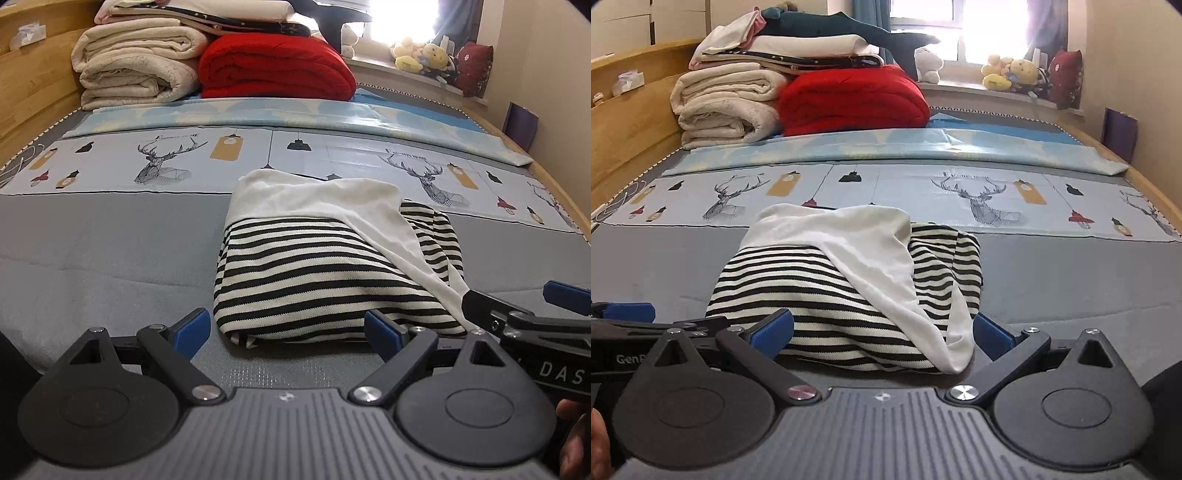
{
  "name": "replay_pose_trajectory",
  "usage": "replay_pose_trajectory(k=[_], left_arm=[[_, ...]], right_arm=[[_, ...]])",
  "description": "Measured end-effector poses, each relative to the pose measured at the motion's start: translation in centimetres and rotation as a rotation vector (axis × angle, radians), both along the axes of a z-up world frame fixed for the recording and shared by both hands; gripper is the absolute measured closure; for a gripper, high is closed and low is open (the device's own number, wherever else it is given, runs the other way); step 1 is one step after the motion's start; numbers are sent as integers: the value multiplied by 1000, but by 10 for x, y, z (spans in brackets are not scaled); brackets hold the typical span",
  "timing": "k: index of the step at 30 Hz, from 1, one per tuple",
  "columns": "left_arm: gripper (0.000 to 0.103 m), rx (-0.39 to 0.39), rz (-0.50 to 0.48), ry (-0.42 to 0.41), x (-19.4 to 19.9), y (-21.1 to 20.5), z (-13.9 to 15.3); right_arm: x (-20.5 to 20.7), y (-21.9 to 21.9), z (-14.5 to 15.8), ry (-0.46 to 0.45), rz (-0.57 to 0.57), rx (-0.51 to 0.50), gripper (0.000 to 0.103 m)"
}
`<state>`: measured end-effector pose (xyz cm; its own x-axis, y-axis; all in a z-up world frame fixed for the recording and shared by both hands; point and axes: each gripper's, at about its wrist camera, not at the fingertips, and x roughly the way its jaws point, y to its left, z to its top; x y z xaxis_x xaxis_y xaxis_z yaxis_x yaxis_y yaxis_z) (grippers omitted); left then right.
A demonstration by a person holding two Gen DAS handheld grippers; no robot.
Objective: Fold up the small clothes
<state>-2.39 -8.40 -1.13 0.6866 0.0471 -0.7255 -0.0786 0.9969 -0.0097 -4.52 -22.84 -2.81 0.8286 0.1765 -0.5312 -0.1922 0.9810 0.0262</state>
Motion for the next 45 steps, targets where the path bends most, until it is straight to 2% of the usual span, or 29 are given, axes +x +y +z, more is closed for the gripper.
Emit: replay_pose_trajectory(k=[45], left_arm=[[10,4,-16,-14,3,-3,-3]], right_arm=[[2,-4,-1,5,-10,12,1]])
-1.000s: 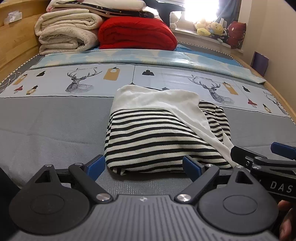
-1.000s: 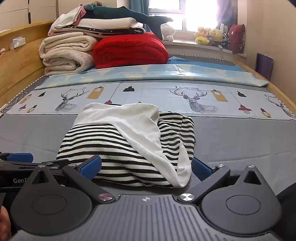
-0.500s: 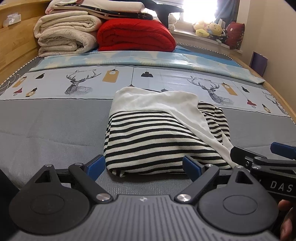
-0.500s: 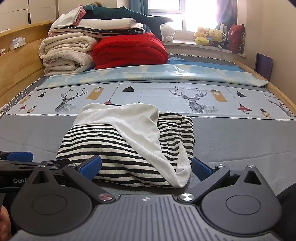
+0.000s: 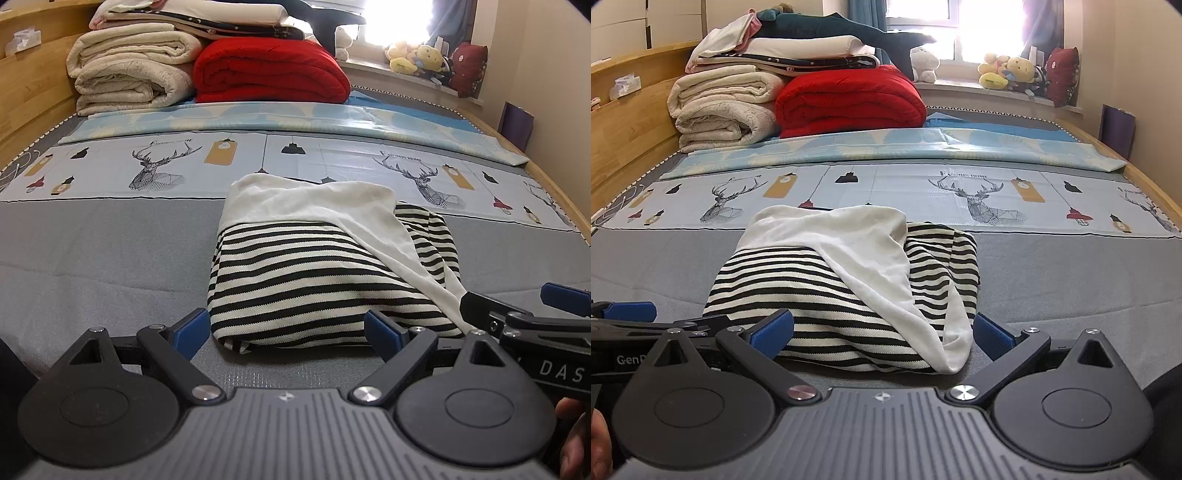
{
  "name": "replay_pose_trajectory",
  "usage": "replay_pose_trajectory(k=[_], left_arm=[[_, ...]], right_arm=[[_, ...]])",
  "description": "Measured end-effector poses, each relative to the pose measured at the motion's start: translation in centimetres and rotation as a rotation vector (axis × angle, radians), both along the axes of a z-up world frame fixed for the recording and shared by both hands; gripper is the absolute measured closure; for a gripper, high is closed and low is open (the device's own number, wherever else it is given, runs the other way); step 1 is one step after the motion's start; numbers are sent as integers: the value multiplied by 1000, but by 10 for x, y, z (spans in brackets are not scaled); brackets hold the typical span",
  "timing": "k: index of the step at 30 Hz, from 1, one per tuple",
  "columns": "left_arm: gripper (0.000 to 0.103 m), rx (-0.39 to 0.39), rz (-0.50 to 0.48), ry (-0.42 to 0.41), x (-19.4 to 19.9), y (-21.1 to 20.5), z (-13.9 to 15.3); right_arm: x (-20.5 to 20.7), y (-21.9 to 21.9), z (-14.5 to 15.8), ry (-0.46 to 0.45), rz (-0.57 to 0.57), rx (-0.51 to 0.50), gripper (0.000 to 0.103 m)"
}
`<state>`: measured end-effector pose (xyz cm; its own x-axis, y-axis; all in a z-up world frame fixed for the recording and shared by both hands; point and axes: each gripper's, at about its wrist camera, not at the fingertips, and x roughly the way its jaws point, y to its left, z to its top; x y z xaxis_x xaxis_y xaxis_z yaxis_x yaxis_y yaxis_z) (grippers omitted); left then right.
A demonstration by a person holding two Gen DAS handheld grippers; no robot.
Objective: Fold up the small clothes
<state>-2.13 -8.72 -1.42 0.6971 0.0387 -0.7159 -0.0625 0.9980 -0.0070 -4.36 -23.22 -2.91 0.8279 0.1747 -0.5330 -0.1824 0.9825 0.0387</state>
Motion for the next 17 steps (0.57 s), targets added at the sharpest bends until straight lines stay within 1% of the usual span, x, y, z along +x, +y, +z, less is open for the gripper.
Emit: replay_pose_trajectory(k=[17], left_arm=[[10,12,-4,-11,-1,0,0]], right_arm=[[0,1,-1,2,-2,-1,1]])
